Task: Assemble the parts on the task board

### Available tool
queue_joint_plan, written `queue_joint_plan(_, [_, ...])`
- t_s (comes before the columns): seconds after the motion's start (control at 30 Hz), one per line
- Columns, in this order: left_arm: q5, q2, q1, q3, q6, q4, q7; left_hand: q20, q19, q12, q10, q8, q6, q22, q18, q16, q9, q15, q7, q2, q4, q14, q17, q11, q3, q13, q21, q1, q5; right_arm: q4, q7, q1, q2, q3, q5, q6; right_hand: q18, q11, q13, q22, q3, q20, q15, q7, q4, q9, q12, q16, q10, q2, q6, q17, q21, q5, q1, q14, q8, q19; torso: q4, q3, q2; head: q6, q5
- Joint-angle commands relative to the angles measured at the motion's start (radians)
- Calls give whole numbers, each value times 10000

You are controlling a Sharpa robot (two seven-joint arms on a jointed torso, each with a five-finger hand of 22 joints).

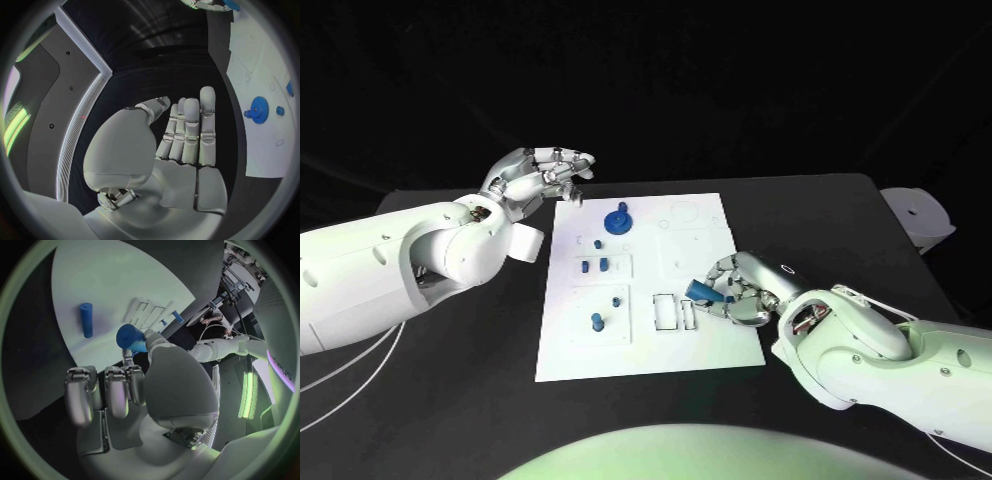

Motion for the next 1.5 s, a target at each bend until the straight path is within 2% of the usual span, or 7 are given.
queue_joint_plan(0.03, [65,11,3,5,169,13,85,86,0,40,-52,35,-75,-8,61,52,15,18,-6,16,64,-56,-11,17,0,-13,-49,-94,-2,60,101,19,71,5,426,-411,-82,-61,1703,2544,113,-64,-65,-270,19,306,44,35,334,391,360,2333,57,53,362,958,274,1001,1,3,14,-7,41])
queue_joint_plan(0.43, [64,57,4,4,168,28,69,87,4,52,-66,41,-87,-16,62,57,18,16,-9,21,69,-60,-12,13,4,-16,-60,-83,6,-339,213,16,901,-13,1225,279,-96,-98,1767,2568,317,-74,-89,-323,166,459,66,49,390,389,530,2371,130,-26,-550,967,434,1020,-2,2,20,-48,92])
queue_joint_plan(0.53, [64,97,4,5,153,39,57,87,4,52,-66,41,-87,-16,62,57,18,16,-9,21,69,-60,-12,13,4,-16,-60,-83,6,-509,151,9,1102,-22,1300,583,-97,-106,1784,2571,197,-86,-97,-339,191,536,62,55,408,490,633,2386,134,-599,-1448,970,531,1021,0,-4,6,-68,98])
queue_joint_plan(0.57, [64,119,4,5,158,48,56,87,6,57,-70,44,-90,-19,63,59,20,15,-9,23,69,-61,-13,13,6,-17,-64,-77,8,-564,129,6,1164,-24,1317,671,-101,-115,1806,2576,61,-95,-104,-350,159,579,75,57,426,509,670,2393,154,-428,-1934,972,584,1027,4,-4,5,-69,111])
queue_joint_plan(0.6, [64,142,4,5,165,58,55,87,7,59,-72,45,-90,-20,63,60,21,15,-10,28,72,-61,-13,12,9,-17,-65,-75,10,-615,110,3,1223,-26,1330,741,-102,-149,1816,2578,-41,-117,-137,-385,171,632,73,59,434,456,674,2397,158,120,-2087,973,637,1027,0,0,8,-66,128])
queue_joint_plan(0.83, [62,218,5,5,130,94,56,86,13,75,-79,57,-94,-27,65,64,27,10,-16,52,60,-65,-15,5,34,-19,-74,-35,22,-832,-1,-7,1470,-32,1332,934,-104,-203,1861,2581,-118,-147,-174,-453,176,729,112,59,470,495,805,2398,170,236,-2194,973,793,1031,-41,16,11,-66,201])
queue_joint_plan(1.5, [60,185,7,5,96,147,37,84,17,86,-85,64,-97,-30,66,67,31,7,-19,57,47,-68,-16,2,48,-21,-79,-5,26,-1140,-358,-16,1695,-48,1041,1641,-105,-260,1860,2581,-157,-184,-221,-518,153,827,98,57,471,507,868,2393,170,299,-2204,972,940,1031,-4,1,14,-117,192])
